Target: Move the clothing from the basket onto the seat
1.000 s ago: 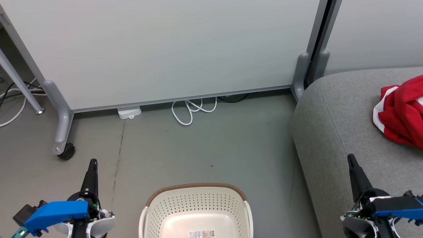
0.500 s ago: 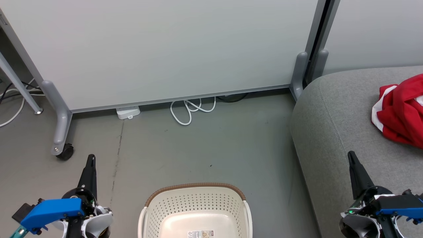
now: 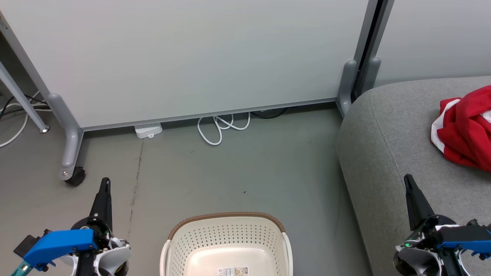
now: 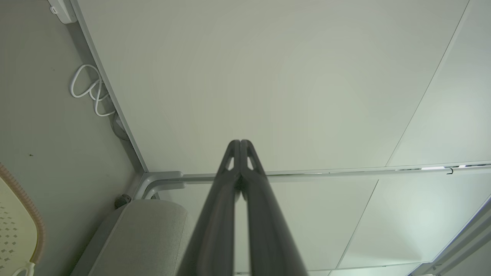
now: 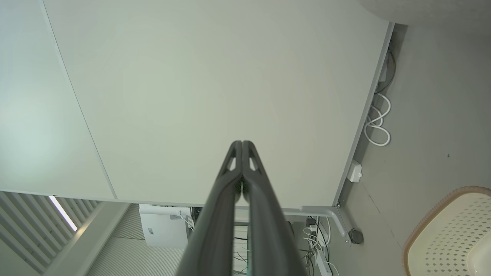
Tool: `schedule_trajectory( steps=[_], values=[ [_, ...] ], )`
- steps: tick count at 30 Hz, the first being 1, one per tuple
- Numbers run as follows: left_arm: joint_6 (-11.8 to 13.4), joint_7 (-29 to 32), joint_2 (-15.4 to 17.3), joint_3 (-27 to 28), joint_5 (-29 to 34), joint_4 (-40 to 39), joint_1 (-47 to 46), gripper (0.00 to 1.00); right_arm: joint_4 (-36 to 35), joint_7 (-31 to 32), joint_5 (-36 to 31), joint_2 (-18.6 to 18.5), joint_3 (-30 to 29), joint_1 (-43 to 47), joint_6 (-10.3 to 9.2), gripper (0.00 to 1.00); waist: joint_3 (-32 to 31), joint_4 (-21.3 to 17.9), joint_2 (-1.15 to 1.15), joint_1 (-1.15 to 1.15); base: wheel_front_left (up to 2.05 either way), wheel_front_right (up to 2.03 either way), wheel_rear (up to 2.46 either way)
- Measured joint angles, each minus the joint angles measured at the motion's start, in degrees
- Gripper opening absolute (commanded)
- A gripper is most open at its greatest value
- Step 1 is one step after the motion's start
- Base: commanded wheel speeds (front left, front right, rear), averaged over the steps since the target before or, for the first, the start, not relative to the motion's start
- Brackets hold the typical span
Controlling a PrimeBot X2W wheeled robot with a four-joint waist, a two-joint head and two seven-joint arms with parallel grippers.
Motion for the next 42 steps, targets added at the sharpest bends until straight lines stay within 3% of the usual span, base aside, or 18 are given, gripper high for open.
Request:
schedule_trajectory(
  steps=[42],
  values=[
    [0.0,0.0,0.0,0.0,0.0,0.0,0.0,0.00,0.0,0.0,0.0,0.0,0.0,0.0,0.00,0.00,0.0,0.0,0.00,0.00,0.00,0.00,0.00]
  ],
)
